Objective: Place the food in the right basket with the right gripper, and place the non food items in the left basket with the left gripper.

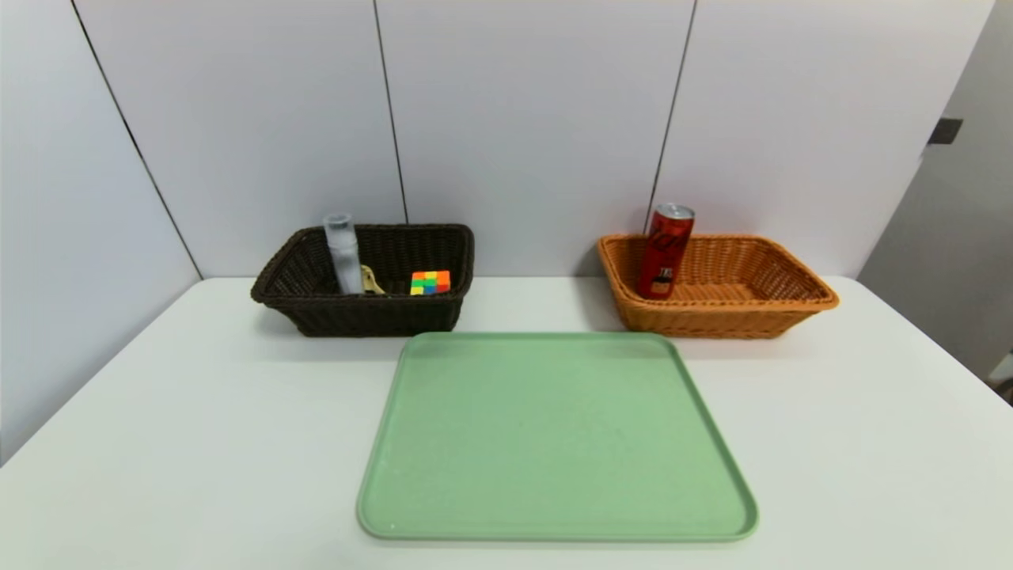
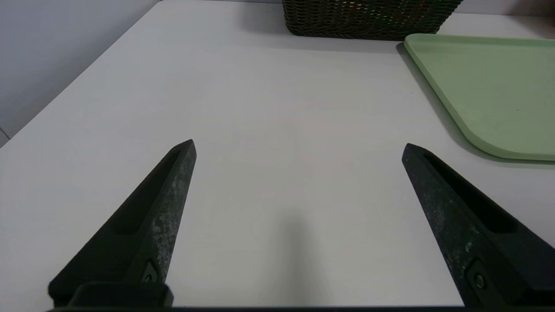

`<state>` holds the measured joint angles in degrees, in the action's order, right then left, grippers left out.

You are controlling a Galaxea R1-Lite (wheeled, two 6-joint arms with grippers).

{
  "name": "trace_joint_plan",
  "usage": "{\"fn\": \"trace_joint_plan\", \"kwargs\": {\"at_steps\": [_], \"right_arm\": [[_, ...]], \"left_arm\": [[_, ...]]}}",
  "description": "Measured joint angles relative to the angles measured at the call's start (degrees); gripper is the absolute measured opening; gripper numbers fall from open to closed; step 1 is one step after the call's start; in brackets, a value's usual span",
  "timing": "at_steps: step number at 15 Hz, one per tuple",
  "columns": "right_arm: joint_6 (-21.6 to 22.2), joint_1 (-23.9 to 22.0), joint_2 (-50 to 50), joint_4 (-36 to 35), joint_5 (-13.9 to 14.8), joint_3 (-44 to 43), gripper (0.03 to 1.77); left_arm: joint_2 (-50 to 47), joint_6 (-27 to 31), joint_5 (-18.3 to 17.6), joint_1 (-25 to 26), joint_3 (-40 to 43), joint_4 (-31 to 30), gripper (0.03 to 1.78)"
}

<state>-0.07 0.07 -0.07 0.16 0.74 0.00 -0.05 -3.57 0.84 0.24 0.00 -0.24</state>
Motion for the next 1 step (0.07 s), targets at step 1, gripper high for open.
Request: {"fn": "trace_joint_plan", "kwargs": {"at_steps": [1], "right_arm": [[0.05,0.00,0.00,0.00,0.02,0.00,1.70]], "left_arm": [[0.00,0.02,0.00,0.00,0.00,0.00,1.69]]}}
